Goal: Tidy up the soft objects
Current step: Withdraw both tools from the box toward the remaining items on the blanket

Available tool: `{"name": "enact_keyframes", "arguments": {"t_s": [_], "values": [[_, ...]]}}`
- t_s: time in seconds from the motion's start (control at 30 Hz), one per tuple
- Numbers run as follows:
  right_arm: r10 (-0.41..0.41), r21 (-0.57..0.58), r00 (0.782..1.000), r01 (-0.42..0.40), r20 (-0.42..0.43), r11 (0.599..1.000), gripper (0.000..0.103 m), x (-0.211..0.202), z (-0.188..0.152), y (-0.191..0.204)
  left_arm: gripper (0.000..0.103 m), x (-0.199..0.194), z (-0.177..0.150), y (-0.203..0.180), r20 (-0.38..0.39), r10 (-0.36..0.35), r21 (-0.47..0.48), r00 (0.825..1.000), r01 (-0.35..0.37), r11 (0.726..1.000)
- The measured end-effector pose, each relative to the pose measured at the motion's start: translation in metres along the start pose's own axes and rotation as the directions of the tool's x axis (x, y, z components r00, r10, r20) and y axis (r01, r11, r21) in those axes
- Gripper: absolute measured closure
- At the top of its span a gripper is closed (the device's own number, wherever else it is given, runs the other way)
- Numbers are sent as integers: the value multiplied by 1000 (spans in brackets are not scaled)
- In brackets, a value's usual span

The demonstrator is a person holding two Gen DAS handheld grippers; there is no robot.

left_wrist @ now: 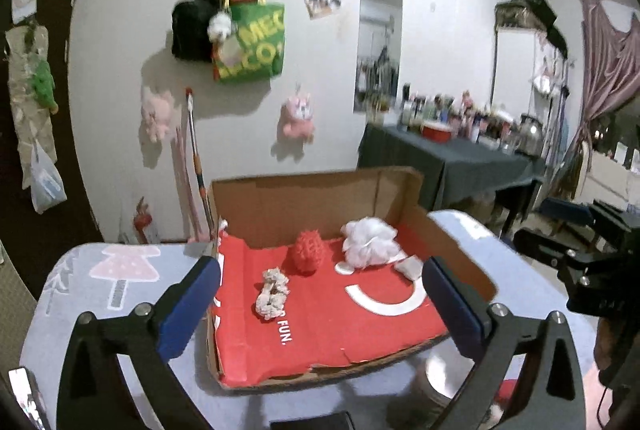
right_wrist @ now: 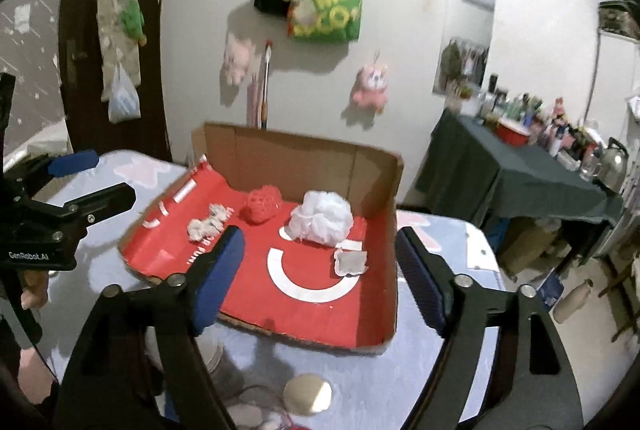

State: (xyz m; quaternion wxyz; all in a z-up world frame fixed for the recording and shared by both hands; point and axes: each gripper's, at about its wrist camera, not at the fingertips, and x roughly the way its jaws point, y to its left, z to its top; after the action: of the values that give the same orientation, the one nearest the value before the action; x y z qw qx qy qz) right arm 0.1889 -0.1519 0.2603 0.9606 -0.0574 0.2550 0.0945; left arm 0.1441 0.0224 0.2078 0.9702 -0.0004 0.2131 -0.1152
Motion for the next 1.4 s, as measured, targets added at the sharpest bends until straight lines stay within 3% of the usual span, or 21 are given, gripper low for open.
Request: {"name": "enact_keyframes", "arguments": {"t_s": [0.3, 0.6, 0.83, 1.0, 1.2, 1.4], "values": [[-43, 44, 984, 36, 173, 998, 14, -78, -43, 10, 0, -67, -32, -33, 133, 8, 14, 991, -10, 1000], [-58, 103, 980, 39, 191, 994, 13, -105, -93, 15, 0, -88, -76, -48, 147, 18, -15, 989, -16, 1000], [-79, 112, 983, 60, 168, 992, 13, -104, -137, 24, 0, -87, -117, -55, 92, 30, 0, 995, -31, 1000], [-62, 112, 991, 49, 117, 993, 13, -87, -166, 29, 0, -70, -149, -54, 4, 26, -18, 1000, -26, 999], [-52, 134, 998, 45, 46, 990, 13, -64, -190, 28, 0, -50, -176, -54, -96, 21, -22, 995, -23, 999], [-36, 165, 999, 37, -10, 986, 13, -48, -202, 20, 0, -39, -186, -43, -150, 26, -40, 988, -33, 999]]}}
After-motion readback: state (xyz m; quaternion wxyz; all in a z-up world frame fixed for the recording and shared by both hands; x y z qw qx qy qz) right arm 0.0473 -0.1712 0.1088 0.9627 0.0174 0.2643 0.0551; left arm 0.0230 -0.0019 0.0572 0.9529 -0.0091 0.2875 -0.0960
